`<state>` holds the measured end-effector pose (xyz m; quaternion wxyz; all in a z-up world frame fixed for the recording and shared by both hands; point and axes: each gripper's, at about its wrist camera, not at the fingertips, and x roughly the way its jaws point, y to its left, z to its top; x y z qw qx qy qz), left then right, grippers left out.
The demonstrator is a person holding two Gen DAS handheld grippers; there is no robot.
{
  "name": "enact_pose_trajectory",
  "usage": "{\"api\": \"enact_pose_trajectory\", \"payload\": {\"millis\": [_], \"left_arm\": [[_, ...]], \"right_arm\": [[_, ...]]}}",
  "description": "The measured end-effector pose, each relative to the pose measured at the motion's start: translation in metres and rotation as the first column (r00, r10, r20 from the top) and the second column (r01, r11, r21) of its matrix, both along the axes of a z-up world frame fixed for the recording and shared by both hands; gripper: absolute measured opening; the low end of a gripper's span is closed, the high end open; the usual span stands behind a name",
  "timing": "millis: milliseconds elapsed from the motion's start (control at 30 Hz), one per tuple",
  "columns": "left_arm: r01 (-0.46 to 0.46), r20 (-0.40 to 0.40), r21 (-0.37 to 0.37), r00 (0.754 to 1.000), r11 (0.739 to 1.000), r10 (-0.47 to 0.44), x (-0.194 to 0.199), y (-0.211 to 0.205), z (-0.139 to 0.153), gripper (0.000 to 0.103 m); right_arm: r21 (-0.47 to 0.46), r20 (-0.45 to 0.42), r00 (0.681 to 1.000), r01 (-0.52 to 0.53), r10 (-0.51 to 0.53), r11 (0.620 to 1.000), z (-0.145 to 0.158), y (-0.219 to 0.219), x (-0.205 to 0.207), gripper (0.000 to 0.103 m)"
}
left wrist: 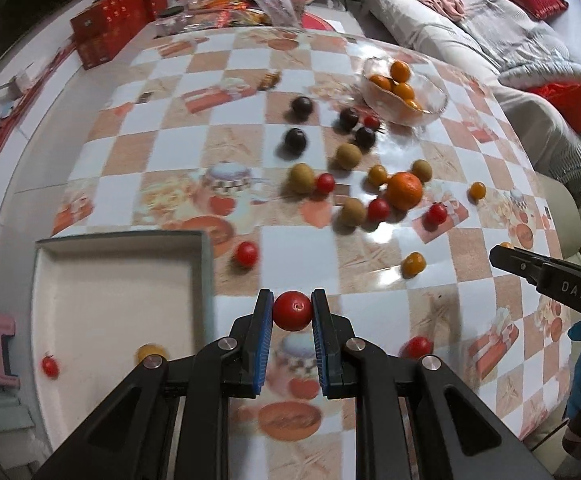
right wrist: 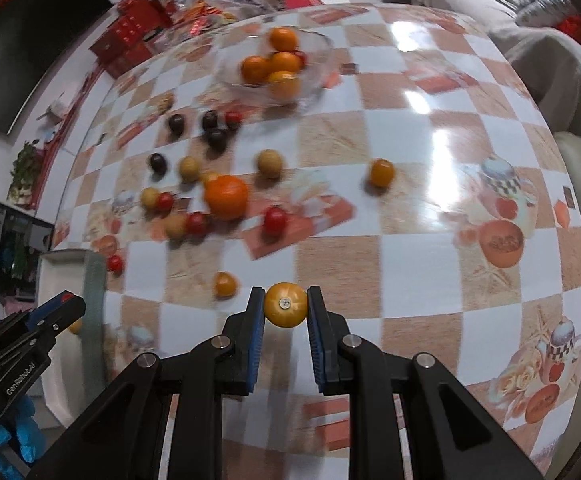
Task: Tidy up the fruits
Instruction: 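Carry both fruits over the white tray and open both tools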
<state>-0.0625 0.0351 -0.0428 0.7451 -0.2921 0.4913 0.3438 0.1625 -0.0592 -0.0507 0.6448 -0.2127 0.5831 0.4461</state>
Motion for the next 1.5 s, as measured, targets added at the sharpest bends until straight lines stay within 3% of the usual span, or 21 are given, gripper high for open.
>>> {"api": "enact_pose_trajectory", "payload": {"millis": [300, 800, 1133, 1500], "left_arm": [[-0.111, -0.022, -0.005, 0.994, 0.994, 0.111, -0.073, 0.012, 0.010, 0.020], [-0.266, -0.090, -0.036, 0.961, 0.963, 0.262, -0.177, 0.018, -0.006, 0.020], [-0.305, -0.152, -0.068, 0.944, 0.950, 0.292, -0.210, 0.019, -0.035, 0.020], [-0.267, -0.193, -0.078, 0.949, 0.961, 0.248, -0.206, 0.021, -0.058, 0.020]], "right_arm": [[0.013, -0.015, 0.989, -0.145, 0.145, 0.989, 0.025, 0.036, -0.073, 0.022], [0.003, -0.064, 0.913, -0.404, 0.403, 0.915, 0.029, 0.084, -0.206, 0.022], [-0.057, -0.113, 0.868, -0.492, 0.484, 0.869, -0.002, 0.099, -0.263, 0.022], [-0.143, -0.139, 0.840, -0.541, 0.524, 0.829, -0.042, 0.104, -0.295, 0.022]]}}
